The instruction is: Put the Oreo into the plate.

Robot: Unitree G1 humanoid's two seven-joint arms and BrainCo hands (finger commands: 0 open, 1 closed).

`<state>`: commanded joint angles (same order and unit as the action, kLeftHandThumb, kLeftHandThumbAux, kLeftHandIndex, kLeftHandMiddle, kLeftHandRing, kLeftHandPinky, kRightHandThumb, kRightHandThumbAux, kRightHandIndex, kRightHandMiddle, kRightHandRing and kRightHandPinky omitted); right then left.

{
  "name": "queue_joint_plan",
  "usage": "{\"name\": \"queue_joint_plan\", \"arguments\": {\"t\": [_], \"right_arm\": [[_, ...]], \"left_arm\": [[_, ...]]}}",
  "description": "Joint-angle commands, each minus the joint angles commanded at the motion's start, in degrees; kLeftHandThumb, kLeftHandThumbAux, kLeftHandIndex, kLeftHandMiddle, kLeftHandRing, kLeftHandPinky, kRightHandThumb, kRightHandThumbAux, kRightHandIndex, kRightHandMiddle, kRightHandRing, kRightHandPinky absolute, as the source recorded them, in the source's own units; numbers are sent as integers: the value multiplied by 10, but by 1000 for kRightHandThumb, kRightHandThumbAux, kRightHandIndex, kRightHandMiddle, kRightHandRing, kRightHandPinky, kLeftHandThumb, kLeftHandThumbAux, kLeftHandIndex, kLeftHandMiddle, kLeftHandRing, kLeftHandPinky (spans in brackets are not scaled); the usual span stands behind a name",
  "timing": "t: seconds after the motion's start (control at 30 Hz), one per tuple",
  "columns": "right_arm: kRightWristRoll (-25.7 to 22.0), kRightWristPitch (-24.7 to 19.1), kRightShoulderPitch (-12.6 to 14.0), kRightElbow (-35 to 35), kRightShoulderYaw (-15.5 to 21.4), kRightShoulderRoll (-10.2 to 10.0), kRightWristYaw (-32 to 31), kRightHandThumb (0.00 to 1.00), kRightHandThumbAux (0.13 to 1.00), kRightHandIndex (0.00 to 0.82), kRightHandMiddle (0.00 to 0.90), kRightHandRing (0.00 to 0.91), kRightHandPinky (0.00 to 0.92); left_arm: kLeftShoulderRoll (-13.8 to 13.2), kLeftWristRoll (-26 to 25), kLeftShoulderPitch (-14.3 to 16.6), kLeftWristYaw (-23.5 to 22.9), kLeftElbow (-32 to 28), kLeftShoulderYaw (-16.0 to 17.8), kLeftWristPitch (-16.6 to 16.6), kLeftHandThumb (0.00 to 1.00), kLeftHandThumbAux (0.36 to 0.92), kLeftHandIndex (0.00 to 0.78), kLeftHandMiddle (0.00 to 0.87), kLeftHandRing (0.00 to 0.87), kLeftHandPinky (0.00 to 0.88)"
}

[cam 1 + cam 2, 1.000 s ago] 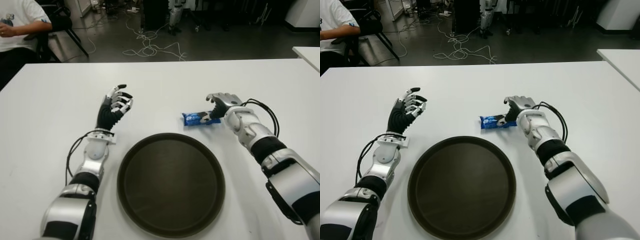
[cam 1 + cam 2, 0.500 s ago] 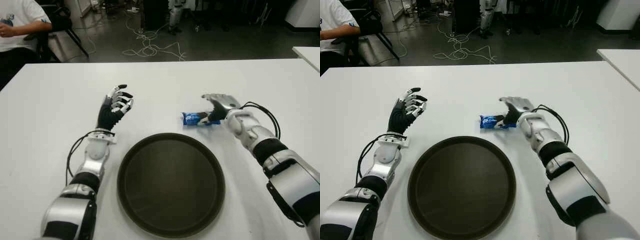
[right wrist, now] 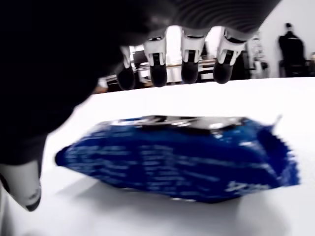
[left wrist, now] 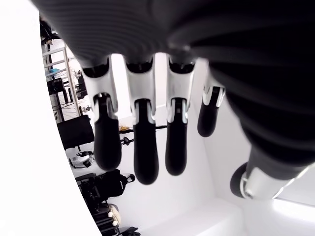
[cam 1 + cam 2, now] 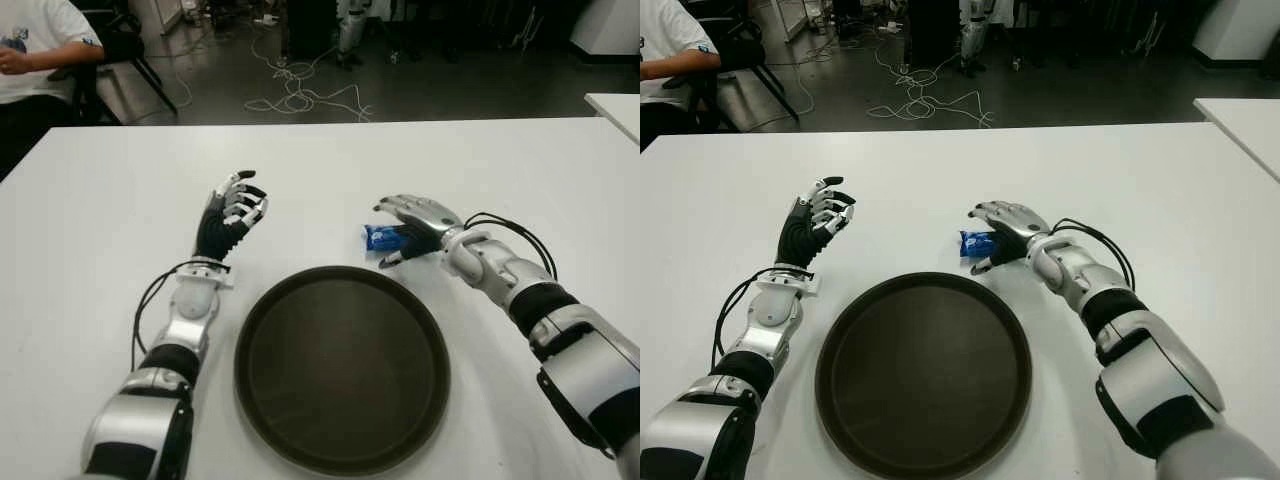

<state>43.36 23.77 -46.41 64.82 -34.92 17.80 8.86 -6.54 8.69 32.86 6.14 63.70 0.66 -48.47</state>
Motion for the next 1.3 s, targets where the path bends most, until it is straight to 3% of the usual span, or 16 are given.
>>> {"name": "queue_joint_plan", "arguments": {"t": [0.63,1.3], "right_arm": [[7,0,3,14,-18,-16,35,0,565,4,23,19,41],[8,-23,1,26,-12,-28,41,0,616,2,6,2,39]], "left_arm": [[3,0,-4,5,-12,0,8,396,604,212,379,454,519],[1,3,-3,5,-8,-3,3,429,638,228,419,488,550]]}}
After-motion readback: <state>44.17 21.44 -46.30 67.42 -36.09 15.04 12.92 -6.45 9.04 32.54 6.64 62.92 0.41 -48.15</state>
